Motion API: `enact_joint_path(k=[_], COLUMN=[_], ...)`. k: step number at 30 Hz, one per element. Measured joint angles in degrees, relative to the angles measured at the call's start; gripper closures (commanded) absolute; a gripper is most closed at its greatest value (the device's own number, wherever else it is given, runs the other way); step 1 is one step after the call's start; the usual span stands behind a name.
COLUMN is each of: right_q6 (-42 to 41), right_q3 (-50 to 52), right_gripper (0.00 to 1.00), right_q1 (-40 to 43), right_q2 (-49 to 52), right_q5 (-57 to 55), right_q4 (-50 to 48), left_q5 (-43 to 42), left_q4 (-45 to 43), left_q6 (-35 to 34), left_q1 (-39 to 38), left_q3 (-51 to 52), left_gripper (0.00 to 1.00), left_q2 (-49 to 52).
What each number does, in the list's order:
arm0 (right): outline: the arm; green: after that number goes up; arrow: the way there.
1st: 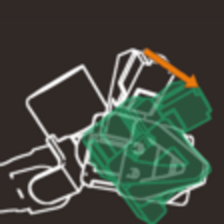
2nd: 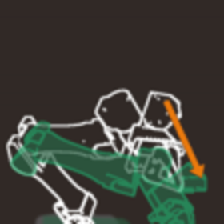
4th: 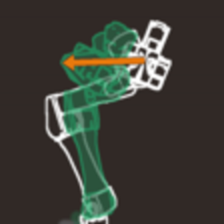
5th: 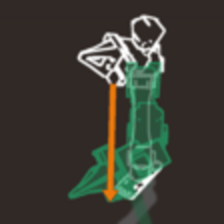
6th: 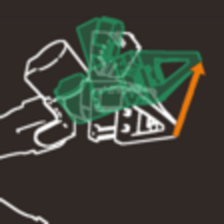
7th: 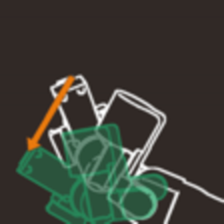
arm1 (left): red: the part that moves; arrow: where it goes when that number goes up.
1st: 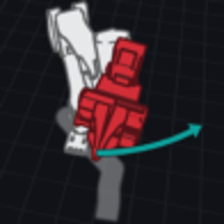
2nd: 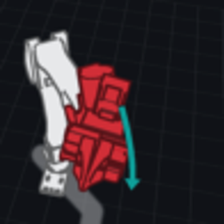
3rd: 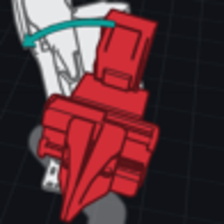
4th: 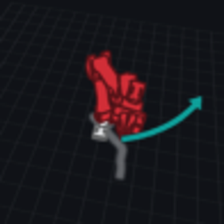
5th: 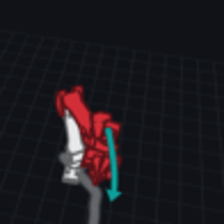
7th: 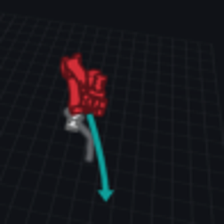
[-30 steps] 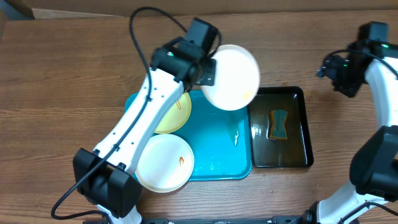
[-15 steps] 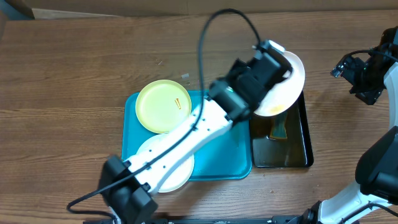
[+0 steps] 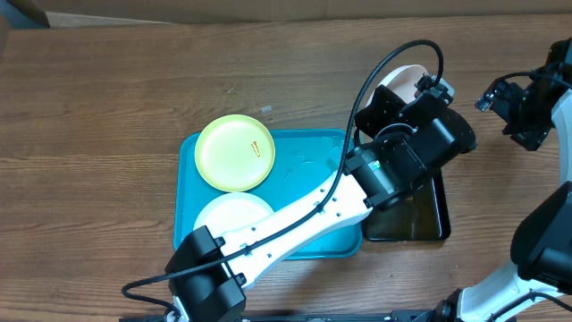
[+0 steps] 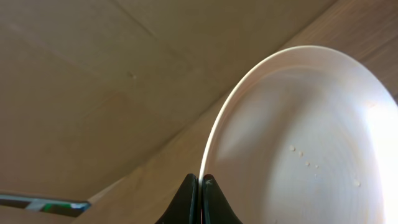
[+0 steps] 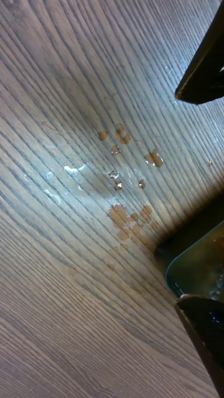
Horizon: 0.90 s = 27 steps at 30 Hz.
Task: Clean dirty plates on tray and stack at the side
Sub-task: 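Lift the white plate with the left gripper and place it left of the tray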
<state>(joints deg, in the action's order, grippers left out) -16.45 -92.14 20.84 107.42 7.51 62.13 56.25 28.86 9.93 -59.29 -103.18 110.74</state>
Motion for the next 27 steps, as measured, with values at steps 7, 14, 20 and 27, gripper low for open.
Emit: enact_joint_path(k=[7,14,20,27], right_q6=[0.0,0.0,0.0,0.0], right_q3=[0.0,0.0,0.0,0.0], right_gripper=[0.0,0.0,0.0,0.0], right_q1=[0.0,0.0,0.0,0.0], right_q2=[0.0,0.0,0.0,0.0], right_q5=[0.0,0.0,0.0,0.0], right_q4=[0.0,0.0,0.0,0.0], left_q5=[1.0,-6.0,-19.9,-41.8], left_q4=[0.0,3.5,9.4,14.4], left_q6=[1.9,0.3,-8.9,-19.4], left_q1=[0.6,2.5,6.0,20.8], left_q3=[0.0,0.0,0.0,-0.1], left_gripper=[0.96,0.96,0.96,0.96], left_q2=[0.0,0.0,0.0,0.0])
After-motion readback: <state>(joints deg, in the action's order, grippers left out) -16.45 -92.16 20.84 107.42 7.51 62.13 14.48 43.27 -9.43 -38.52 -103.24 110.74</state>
